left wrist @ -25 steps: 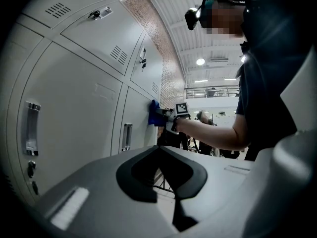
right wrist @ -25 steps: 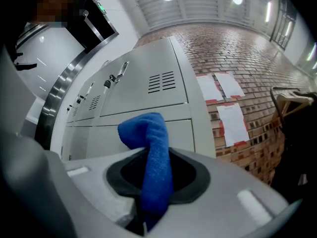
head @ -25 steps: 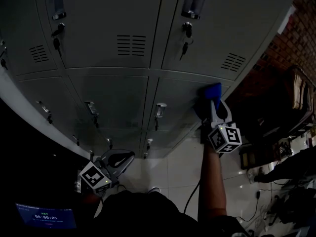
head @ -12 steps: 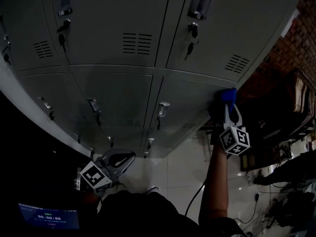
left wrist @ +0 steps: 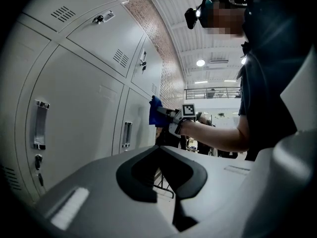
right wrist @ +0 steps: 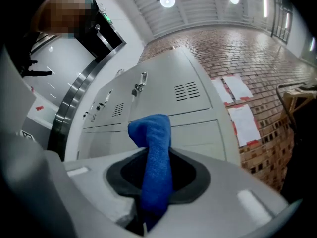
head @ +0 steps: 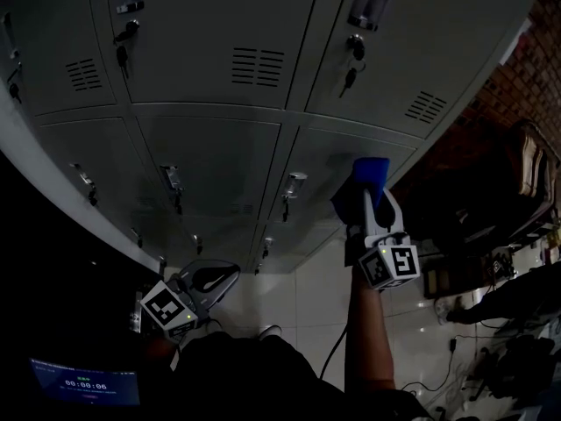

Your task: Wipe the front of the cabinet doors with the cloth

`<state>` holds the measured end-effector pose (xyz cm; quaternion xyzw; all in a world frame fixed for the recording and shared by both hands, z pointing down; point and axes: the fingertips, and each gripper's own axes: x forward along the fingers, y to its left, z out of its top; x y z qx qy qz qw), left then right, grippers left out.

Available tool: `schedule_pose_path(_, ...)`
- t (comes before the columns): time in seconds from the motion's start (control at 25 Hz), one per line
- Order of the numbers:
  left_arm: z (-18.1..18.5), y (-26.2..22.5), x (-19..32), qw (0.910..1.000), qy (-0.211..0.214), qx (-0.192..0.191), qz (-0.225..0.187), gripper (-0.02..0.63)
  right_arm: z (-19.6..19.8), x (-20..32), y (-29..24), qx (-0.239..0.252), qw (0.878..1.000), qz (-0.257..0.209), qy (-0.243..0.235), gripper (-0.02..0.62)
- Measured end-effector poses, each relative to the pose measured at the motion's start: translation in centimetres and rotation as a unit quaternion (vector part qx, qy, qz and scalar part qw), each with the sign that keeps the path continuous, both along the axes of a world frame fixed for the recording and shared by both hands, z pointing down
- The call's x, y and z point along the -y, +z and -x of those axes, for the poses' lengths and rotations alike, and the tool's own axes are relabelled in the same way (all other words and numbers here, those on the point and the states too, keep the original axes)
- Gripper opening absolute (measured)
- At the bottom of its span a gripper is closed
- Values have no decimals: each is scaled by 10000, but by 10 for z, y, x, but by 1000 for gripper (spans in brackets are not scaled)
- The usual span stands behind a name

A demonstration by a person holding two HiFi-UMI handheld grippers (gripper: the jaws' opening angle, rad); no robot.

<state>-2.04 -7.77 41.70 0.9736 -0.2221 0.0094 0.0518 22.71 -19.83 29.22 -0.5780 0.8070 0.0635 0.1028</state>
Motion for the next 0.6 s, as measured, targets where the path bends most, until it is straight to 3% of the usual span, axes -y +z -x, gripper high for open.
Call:
schedule_pose_path(0.28,17,3,-11,10000,-79,21,12,2,85,16,22,-130,9970,208,-732,81)
schedule_pose_path(0.6,48,4,-19,9992,-392,-3,99,2,129,46,35,-220,9926,446,-1105,81)
